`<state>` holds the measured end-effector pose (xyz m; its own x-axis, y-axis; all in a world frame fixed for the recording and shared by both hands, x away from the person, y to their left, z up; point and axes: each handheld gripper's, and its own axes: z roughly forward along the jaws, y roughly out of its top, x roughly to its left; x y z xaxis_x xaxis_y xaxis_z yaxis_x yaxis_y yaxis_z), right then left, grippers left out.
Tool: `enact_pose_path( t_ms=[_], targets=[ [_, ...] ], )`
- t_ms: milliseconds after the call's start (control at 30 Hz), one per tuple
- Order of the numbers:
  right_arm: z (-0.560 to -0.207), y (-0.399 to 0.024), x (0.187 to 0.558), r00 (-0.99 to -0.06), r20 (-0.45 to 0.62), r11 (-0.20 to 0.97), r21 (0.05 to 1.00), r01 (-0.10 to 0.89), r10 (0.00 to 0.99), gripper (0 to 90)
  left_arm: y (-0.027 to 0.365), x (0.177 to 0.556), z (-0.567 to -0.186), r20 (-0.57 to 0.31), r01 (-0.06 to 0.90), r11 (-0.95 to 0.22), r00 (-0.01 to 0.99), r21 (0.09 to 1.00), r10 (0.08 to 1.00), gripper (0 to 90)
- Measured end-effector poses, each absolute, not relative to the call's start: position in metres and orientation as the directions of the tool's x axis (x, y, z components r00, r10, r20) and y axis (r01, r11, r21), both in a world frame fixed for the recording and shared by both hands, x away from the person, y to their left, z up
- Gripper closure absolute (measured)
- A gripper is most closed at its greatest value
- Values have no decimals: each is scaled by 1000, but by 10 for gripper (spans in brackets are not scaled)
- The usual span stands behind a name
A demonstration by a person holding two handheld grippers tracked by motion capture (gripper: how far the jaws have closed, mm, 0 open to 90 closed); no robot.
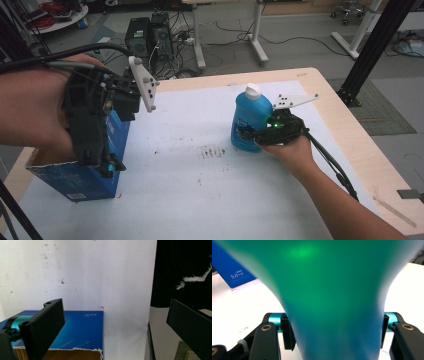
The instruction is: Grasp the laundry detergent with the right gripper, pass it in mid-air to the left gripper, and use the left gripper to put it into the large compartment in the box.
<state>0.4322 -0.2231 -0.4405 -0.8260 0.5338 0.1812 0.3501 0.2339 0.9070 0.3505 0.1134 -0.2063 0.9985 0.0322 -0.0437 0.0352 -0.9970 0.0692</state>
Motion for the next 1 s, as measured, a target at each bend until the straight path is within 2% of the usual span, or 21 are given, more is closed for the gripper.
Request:
enact_pose_path(
  t_ms=[733, 1000],
  targets=[
    [-443, -223, 429, -837, 114, 244, 928, 282, 536, 445, 113, 353, -210, -51, 32, -997, 998, 66, 28, 17],
    [-435, -220, 423, -860, 98, 255, 933, 254, 501, 453, 110, 354, -211, -47, 31, -997, 999, 69, 28, 17]
  ],
)
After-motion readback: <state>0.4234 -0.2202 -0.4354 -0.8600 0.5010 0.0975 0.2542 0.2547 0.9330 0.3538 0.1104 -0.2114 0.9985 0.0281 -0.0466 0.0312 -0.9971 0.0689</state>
